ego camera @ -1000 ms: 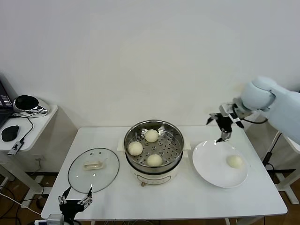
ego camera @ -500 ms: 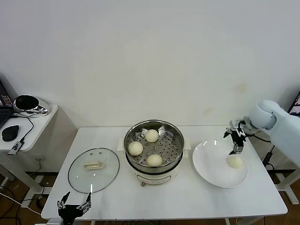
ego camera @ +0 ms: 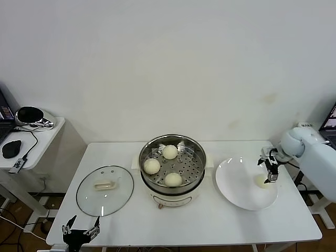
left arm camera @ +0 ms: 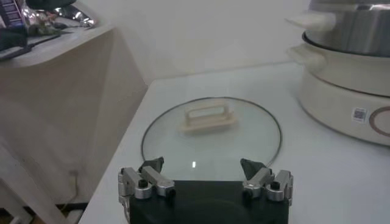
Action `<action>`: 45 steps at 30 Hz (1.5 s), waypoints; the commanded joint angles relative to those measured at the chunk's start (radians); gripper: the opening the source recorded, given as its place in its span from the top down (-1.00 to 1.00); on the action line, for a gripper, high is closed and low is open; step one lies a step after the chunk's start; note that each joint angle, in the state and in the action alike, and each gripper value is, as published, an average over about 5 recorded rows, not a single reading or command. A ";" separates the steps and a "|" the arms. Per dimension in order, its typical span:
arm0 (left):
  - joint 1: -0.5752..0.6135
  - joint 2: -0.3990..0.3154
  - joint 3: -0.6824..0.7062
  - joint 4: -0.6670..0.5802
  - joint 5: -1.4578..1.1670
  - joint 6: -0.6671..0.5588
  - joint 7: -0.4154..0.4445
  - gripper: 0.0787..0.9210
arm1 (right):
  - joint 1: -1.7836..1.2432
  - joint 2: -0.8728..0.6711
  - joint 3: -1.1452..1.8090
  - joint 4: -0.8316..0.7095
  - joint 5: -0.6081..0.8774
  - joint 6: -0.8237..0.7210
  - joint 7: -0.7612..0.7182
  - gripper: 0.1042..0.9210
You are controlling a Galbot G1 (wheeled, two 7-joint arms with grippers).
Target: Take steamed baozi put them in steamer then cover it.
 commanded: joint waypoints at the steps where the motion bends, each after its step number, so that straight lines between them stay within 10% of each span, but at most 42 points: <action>1: -0.005 -0.001 -0.002 0.009 0.002 0.000 0.005 -0.77 | -0.067 0.053 0.062 -0.113 -0.126 0.051 0.043 -0.76; 31: -0.015 -0.004 0.002 0.031 0.014 -0.003 0.004 -0.77 | -0.067 0.104 0.064 -0.162 -0.140 0.068 0.049 -0.76; 45: -0.029 0.000 0.019 0.036 0.014 -0.004 0.001 -0.77 | 0.023 0.011 -0.042 -0.067 0.047 -0.014 0.037 -0.23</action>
